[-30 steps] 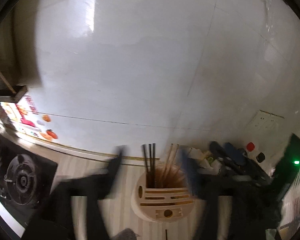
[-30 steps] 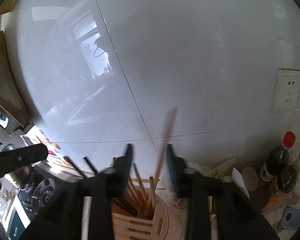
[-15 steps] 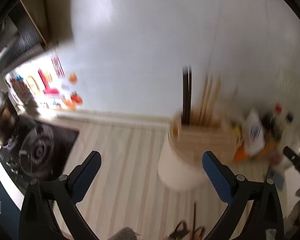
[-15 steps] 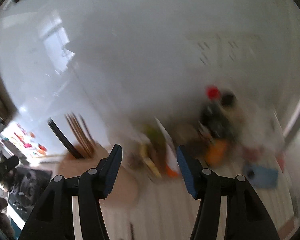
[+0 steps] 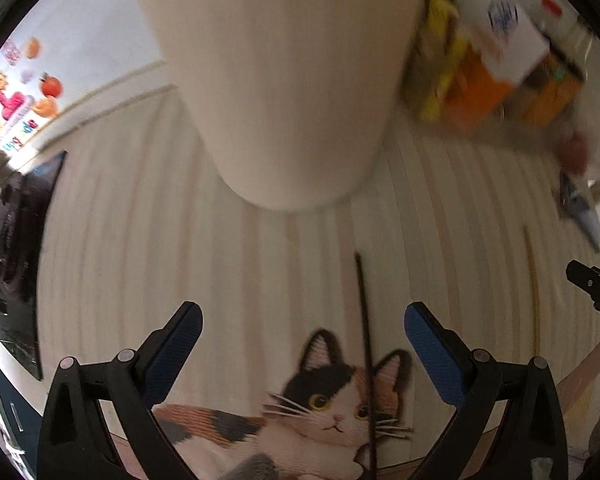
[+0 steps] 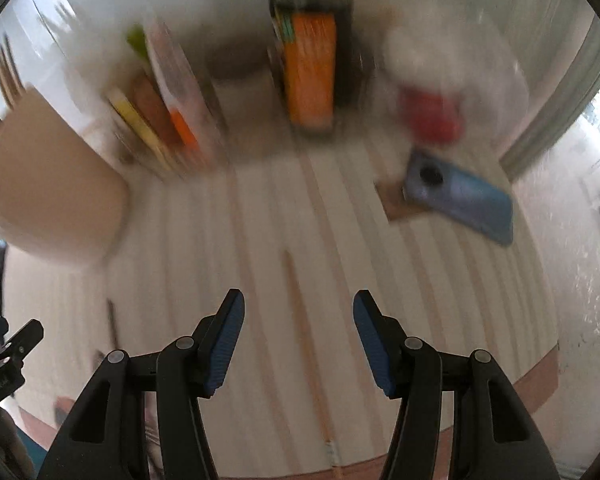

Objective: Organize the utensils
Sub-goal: 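Grasp the last dark chopstick with the left tool while the right tool grasps a light one, then lift both held chopsticks and carry them toward the cream holder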

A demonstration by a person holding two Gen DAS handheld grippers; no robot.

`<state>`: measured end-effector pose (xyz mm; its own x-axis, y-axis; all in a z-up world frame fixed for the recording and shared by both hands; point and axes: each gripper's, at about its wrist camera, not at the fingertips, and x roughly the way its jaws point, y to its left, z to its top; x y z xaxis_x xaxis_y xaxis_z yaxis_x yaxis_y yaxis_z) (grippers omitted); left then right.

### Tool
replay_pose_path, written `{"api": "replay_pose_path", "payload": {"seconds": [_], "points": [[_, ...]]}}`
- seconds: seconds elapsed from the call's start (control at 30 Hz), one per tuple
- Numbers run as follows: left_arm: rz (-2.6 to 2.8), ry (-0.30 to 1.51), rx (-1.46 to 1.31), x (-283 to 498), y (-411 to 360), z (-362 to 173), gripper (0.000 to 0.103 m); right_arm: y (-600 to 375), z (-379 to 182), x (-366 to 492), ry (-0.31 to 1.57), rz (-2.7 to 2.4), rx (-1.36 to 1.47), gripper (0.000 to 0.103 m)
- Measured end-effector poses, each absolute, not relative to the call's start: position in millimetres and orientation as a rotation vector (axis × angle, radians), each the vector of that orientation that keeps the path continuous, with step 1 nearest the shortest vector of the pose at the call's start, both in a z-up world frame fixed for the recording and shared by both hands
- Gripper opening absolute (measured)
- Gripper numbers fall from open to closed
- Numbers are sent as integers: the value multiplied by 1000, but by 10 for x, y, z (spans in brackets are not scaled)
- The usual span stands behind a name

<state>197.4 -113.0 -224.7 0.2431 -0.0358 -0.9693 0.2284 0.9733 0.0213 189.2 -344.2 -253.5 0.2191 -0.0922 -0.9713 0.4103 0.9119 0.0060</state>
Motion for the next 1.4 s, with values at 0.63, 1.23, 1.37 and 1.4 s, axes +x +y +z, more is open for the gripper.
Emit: {"api": "replay_pose_path", "payload": {"seconds": [0.63, 1.23, 1.37, 1.4], "points": [[-200, 1485, 153, 1925, -1422, -2831, 91, -3591, -3245, 1698, 1494, -352, 285, 59], [-185, 1463, 187, 1872, -1033, -2891, 4, -2951, -3381, 1596, 1539, -216, 352, 7], [-157, 1479, 139, 1847, -754, -2906, 4, -2583, -3376, 1635, 1552, -145, 333, 7], [-159, 1481, 130, 1845, -730, -2907, 4, -2504, -3376, 1643, 1555, -136, 309, 7]]}}
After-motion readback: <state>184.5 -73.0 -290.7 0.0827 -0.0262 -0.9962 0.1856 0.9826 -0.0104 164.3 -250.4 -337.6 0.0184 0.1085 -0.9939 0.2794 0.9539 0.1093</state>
